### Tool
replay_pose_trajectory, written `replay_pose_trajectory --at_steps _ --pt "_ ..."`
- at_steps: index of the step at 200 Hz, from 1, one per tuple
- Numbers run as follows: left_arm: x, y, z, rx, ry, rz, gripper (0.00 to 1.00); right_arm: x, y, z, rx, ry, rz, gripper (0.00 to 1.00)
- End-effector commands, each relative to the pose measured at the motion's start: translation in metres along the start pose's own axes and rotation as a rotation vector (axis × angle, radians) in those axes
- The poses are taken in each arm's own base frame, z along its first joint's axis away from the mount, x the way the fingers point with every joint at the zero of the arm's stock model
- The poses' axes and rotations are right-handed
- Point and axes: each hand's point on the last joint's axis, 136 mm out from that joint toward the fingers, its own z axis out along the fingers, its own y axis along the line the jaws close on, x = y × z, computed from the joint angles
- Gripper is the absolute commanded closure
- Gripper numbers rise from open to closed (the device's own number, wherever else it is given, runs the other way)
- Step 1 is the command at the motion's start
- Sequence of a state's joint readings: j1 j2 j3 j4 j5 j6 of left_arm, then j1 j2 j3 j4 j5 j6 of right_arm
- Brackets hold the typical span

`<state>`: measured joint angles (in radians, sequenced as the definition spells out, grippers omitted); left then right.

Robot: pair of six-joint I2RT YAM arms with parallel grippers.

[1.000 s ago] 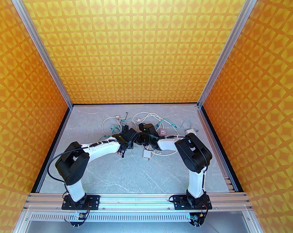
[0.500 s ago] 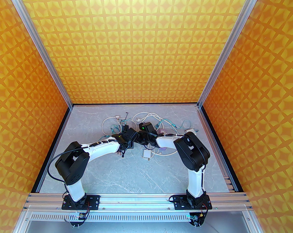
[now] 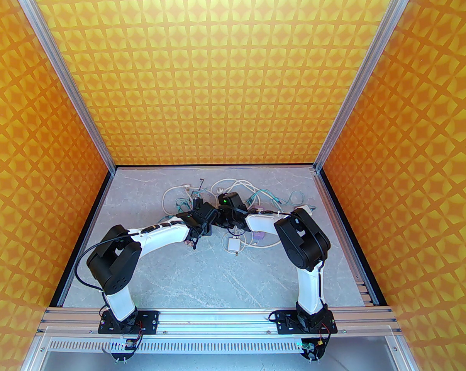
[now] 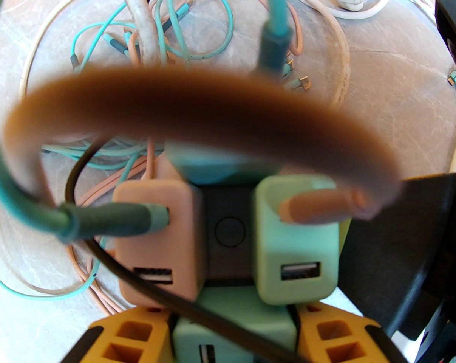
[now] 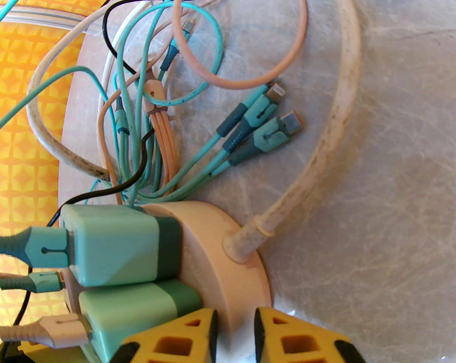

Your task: Pull the plug off the socket

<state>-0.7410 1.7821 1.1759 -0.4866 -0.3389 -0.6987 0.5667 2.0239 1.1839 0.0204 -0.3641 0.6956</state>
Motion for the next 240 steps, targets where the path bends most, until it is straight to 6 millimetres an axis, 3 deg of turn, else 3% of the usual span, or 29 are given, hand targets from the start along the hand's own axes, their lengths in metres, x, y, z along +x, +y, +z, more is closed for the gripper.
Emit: replay_pose_trajectory --at_steps 1,22,93,181,240 --pt "-0.026 -0.018 -0.035 0.157 -0.051 -0.088 0.64 0.035 -0.051 0.012 0.194 0.086 0.014 0.78" --pt "-0.029 -0.018 -0.039 0.149 -0.059 -0.06 0.65 0.036 -0.053 0.011 0.205 0.087 0.011 0.78" --pt "-0.017 -0.029 -0.02 -0.044 -0.045 0.152 0.68 0.034 -0.05 0.008 0.259 0.087 -0.037 0.79" --pt "-0.022 -0.015 -0.017 0.012 0.083 0.021 0.68 0.037 -0.049 0.009 0.27 0.089 -0.059 0.81" --pt "-0.018 -0.022 -0.02 0.051 0.033 0.028 0.69 0.038 -0.047 0.009 0.268 0.09 -0.064 0.81"
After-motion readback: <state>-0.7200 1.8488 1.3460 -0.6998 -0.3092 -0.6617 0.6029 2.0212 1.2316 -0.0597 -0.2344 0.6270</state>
